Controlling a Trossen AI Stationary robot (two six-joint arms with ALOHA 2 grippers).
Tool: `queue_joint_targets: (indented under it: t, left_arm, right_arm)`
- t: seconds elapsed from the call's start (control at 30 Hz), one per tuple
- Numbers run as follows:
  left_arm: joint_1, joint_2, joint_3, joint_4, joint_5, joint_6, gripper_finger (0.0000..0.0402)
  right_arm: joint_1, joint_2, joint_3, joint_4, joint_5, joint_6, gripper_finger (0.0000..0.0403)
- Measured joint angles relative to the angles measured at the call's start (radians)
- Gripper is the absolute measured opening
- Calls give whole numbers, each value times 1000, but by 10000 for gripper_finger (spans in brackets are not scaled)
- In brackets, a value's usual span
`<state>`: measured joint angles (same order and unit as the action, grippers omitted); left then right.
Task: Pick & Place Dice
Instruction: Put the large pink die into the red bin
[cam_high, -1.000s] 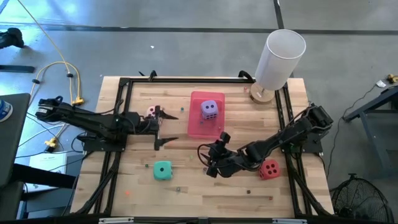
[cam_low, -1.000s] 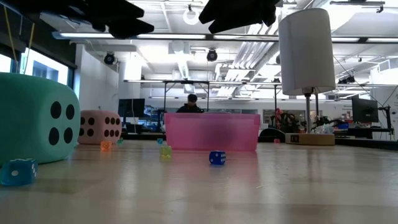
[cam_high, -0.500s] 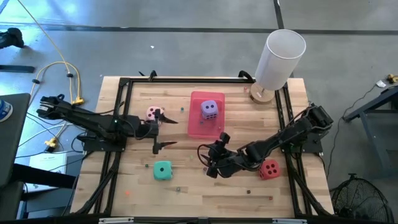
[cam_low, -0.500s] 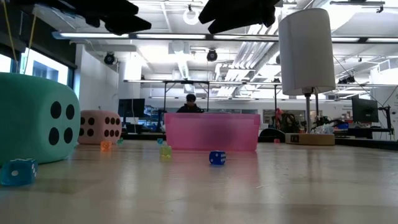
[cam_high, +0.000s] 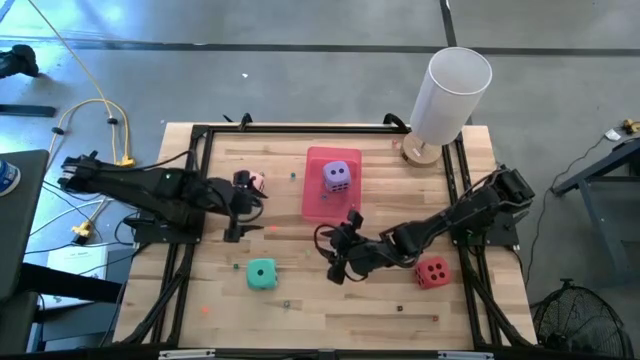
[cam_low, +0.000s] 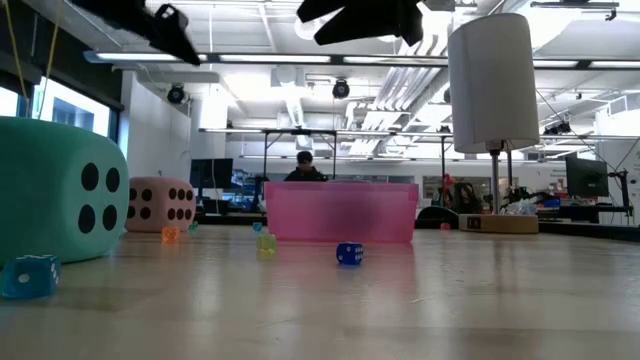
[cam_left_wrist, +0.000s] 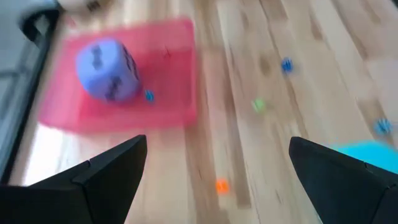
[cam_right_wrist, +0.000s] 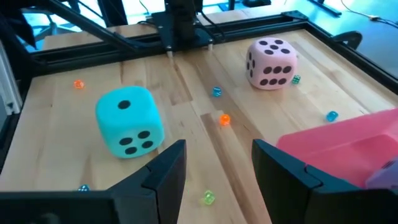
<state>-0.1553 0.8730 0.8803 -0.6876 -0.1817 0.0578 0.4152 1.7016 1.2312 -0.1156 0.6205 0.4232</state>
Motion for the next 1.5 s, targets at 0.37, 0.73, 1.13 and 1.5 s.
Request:
queue_joint_targets:
  t: [0.37, 0.73, 1.13, 1.5]
  left_arm:
    - [169, 1, 3, -115, 36, 192, 383]
    - [249, -1, 3, -154, -65, 66, 383]
    - [524, 58, 2, -423, 77, 264, 383]
    - [614, 107, 1, -378, -4, 504, 383]
  right_arm:
    - [53, 4, 0, 29, 44, -35, 174]
    - [54, 81, -2, 41, 173, -126, 174]
    - [51, 90, -1, 91, 136, -136, 174]
    - [56, 90, -1, 95, 135, -106, 174]
